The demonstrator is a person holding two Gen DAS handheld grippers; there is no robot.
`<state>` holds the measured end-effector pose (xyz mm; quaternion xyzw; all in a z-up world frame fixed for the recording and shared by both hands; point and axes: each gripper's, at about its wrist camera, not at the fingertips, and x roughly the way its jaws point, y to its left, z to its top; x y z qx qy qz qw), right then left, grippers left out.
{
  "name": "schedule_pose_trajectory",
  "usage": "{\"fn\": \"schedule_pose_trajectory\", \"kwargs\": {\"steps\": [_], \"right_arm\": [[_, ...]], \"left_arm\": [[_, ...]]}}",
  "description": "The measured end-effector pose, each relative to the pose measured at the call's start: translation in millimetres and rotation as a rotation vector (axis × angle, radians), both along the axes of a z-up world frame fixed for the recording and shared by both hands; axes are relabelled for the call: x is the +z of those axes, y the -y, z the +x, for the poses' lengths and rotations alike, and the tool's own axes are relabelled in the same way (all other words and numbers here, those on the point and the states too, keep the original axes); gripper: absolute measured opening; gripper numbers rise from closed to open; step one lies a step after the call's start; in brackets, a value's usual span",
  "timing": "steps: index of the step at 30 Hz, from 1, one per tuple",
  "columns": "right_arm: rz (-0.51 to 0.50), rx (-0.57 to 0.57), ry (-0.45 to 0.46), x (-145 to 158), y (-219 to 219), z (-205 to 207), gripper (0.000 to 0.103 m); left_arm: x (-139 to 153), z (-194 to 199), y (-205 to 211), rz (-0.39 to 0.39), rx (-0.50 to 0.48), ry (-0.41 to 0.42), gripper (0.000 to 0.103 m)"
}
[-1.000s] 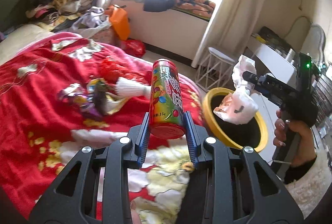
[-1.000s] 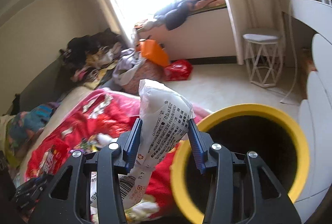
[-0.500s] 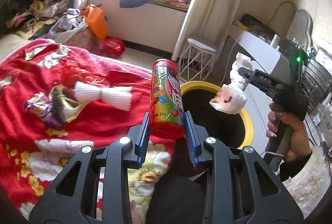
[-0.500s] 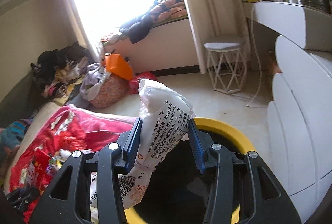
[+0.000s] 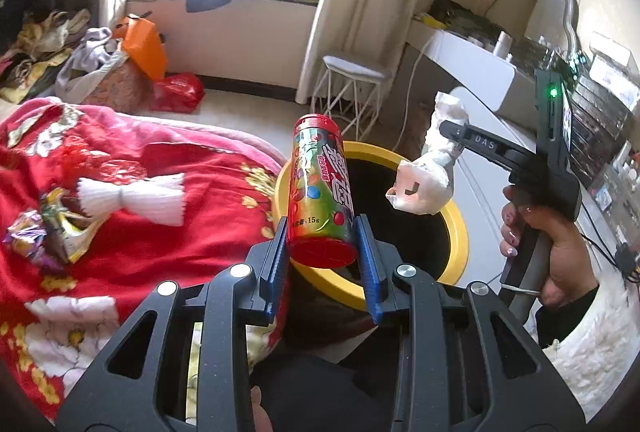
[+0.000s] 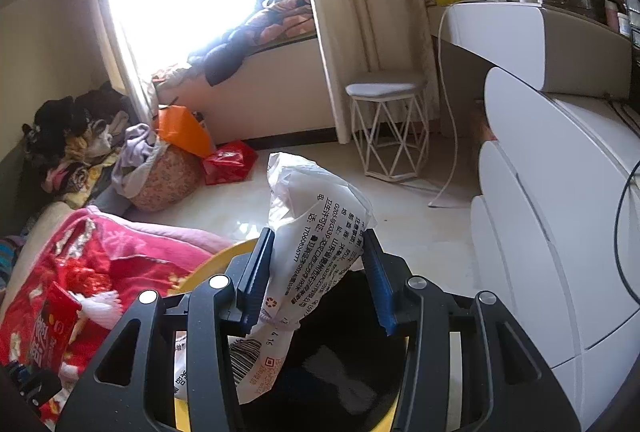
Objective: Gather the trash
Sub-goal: 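Carry the can and bag over the bin and open both tools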
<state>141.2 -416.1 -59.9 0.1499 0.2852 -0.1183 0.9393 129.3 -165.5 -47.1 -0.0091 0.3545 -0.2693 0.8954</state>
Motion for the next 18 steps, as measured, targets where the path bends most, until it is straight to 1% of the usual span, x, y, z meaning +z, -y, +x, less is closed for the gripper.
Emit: {"fn": "schedule_pose_trajectory", "kwargs": {"steps": [5, 11, 14, 18], "right_arm": [[-0.046, -0.02, -0.028, -7, 6, 1, 0.043], [-0.025, -0.018, -0.052, -16, 16, 3, 0.044], [-0.004, -0.016, -0.066, -22, 21, 6, 0.044], [0.043, -0.005, -0.065, -24, 26, 8, 0.048]], "left_arm": [[-12, 10, 18, 0.012, -0.034, -0.029, 0.026], [-26, 18, 40, 0.023, -0.069, -0.061, 0.026], [-36, 23, 51, 0.05, -0.087, -0.072, 0.026], [-44, 31, 59, 0.055, -0.095, -0.086, 0.023]]}}
